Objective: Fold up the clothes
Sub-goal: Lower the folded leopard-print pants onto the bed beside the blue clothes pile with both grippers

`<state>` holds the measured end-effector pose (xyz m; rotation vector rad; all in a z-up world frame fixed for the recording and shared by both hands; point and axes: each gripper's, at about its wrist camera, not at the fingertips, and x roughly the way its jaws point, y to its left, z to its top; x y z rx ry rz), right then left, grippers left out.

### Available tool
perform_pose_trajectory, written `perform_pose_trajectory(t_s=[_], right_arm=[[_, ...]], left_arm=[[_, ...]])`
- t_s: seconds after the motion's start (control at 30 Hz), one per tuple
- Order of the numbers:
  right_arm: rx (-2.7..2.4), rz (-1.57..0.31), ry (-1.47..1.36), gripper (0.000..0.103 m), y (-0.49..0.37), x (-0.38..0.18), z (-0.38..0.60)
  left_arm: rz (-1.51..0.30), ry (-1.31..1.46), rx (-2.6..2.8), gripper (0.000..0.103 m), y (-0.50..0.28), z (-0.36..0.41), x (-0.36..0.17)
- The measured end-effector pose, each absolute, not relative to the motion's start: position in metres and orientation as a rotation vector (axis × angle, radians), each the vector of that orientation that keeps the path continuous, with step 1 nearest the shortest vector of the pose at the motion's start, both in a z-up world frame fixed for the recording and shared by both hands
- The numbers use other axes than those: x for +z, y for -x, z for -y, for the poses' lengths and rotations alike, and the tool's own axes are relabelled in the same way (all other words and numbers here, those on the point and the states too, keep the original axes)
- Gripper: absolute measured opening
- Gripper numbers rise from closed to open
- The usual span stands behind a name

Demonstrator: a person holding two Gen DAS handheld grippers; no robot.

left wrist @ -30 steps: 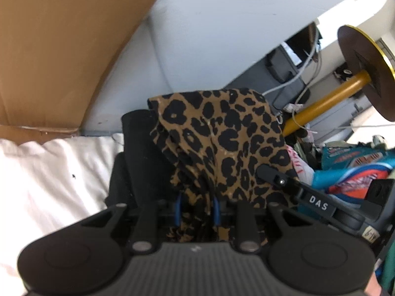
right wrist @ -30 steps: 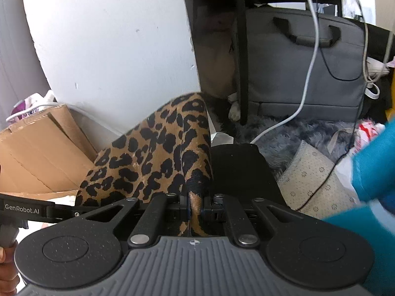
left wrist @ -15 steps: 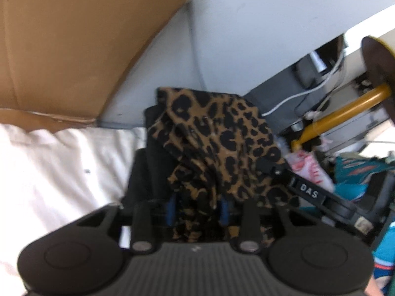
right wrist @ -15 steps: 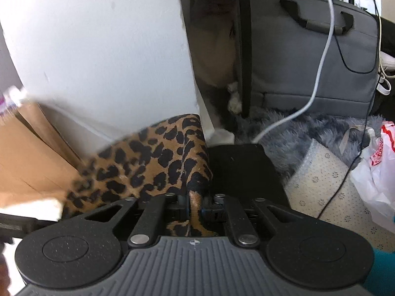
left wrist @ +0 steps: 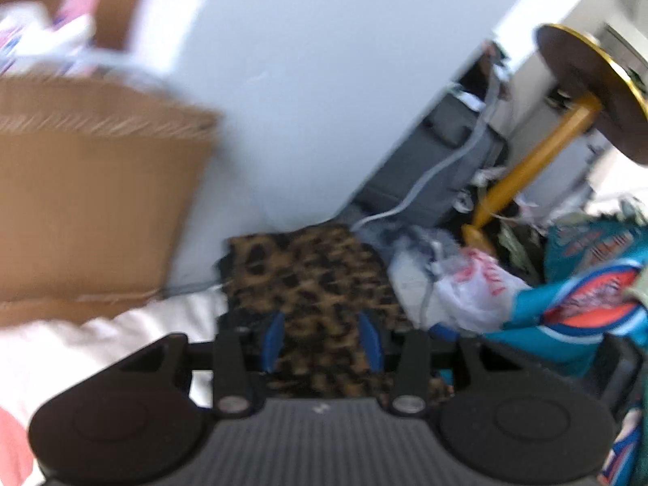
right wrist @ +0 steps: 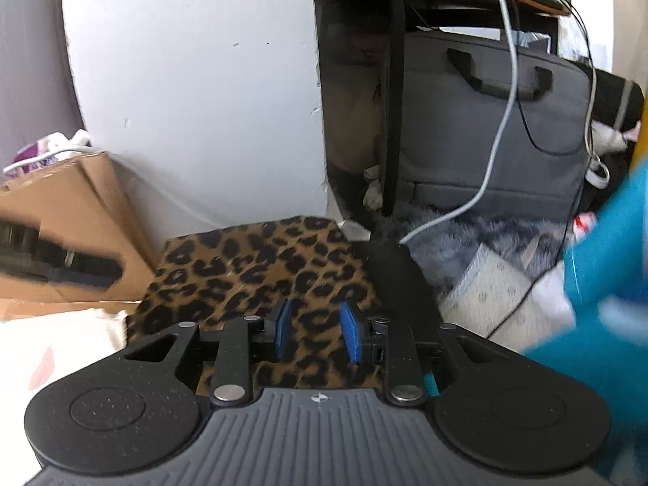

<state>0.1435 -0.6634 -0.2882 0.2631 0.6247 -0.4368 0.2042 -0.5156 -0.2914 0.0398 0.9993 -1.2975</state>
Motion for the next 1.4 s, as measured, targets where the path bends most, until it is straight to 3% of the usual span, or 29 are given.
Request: perform_pose_trajectory(t_s=[0.37, 0.5, 0.57, 0.77, 0.87, 0.93, 1.17, 1.3, 1.4], right_arm=[[-0.374, -0.640, -0.359, 0.034, -0.132, -0.317, 0.632], [-0.357, -0.658, -0.351, 0.037, -0.136, -0.325, 0.620], [-0.335, -0.670, -0.314, 0.041, -0.138, -0.326, 0.614], [-0.397, -0.644, -0.289, 0.042, -0.117, -0.324, 0.629], [-0.458, -0.641, -0.319, 0.042, -0.104, -0.328, 0.647], [-0.485, -0.640, -0.342, 0.042, -0.095, -0.330, 0.655], [-0.524, -0.649, -0.337, 0.042, -0.078, -0.338, 0.663], [-0.552, -0.683, -0.327, 0.042, -0.068, -0.351, 0.662], [-0.572, -0.694, -0.337, 0.042, -0.055, -0.358, 0.665]], left_arm=[[-1.002, -0.224, -1.310, 0.033, -0.174, 0.538, -0.333], [-1.019, -0.264, -1.257, 0.019, -0.179, 0.534, -0.349], [-1.035, -0.261, -1.223, 0.005, -0.185, 0.530, -0.356], [-1.023, -0.268, -1.207, 0.003, -0.186, 0.526, -0.346], [-0.984, -0.249, -1.230, 0.016, -0.181, 0.524, -0.335], [-0.956, -0.255, -1.257, 0.039, -0.174, 0.524, -0.329], [-0.938, -0.370, -1.311, 0.041, -0.150, 0.524, -0.342], [-0.960, -0.359, -1.297, 0.048, -0.152, 0.521, -0.353], [-0.968, -0.373, -1.285, 0.061, -0.155, 0.522, -0.356]])
